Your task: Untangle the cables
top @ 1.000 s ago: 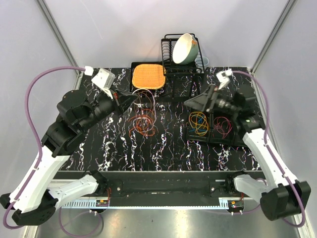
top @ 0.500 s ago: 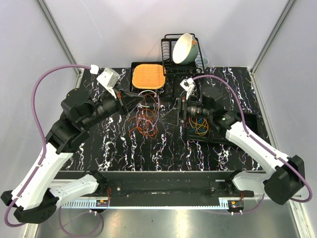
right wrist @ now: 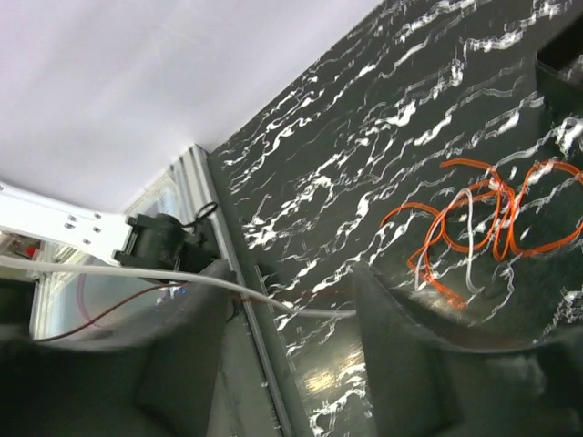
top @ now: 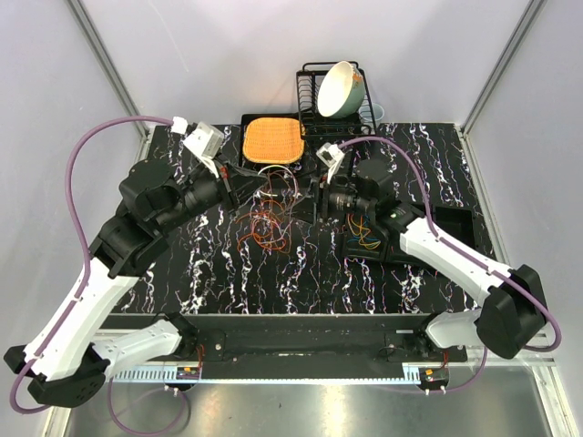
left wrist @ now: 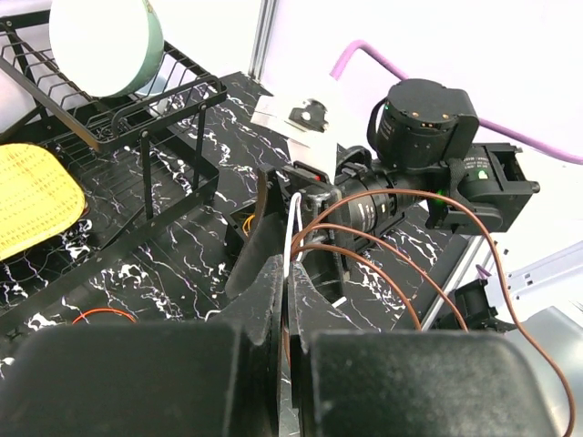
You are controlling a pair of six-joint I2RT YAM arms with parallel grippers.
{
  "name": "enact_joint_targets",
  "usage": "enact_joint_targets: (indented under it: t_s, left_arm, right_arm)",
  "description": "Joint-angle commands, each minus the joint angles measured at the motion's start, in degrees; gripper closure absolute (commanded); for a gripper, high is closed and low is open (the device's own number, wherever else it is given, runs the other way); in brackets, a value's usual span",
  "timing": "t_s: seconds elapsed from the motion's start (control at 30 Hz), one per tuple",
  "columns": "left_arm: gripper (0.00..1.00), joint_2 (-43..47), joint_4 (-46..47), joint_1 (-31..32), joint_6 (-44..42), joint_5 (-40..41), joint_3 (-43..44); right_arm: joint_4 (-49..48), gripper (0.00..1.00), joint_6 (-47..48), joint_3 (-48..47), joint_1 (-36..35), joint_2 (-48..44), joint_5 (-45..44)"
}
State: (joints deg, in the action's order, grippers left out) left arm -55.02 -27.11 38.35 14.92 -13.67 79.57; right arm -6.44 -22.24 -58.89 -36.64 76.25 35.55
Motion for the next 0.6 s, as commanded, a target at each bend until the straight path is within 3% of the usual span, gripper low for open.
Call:
enact_joint_targets:
  t_s: [0.0, 0.03, 0.1, 0.2, 0.3, 0.4, 0.57]
  left_arm:
    - [1.0, -0.1, 3.5, 0.0, 0.3, 1.1, 1.3]
    - [1.0, 0.0, 3.4, 0.0, 0.2, 2.6, 1.3]
    - [1.0, 0.1, 2.2, 0.0, -0.1, 5.5, 1.3]
    - [1.0, 0.6, -1.0, -0.4, 0.4, 16.7, 0.0]
    - [1.0, 2.3, -1.5, -1.2, 3.1, 24.5, -6.5]
    - [1.0, 3.2, -0.1, -1.3, 8.6, 27.2, -15.0]
    - [0.92, -0.2, 6.6, -1.3, 14.2, 24.6, -26.4]
  right_arm:
    - [-5.8, 0.61, 1.5, -1.3, -1.9, 0.5, -2.2]
    - [-5.0, 0.85, 1.9, -2.1, -1.9, 0.0, -2.8]
    - [-1.1, 1.0, 2.3, -3.0, -1.9, -1.4, -5.6]
    - [6.8, 1.0, 3.4, -6.5, -1.9, -5.8, -17.6]
    - [16.4, 1.0, 5.4, -18.6, -1.2, -8.0, -24.3]
    - [23.8, 1.0, 6.1, -30.8, -1.3, -7.1, -26.8]
    - [30.5, 1.0, 6.2, -43.9, -1.2, -4.4, -29.0]
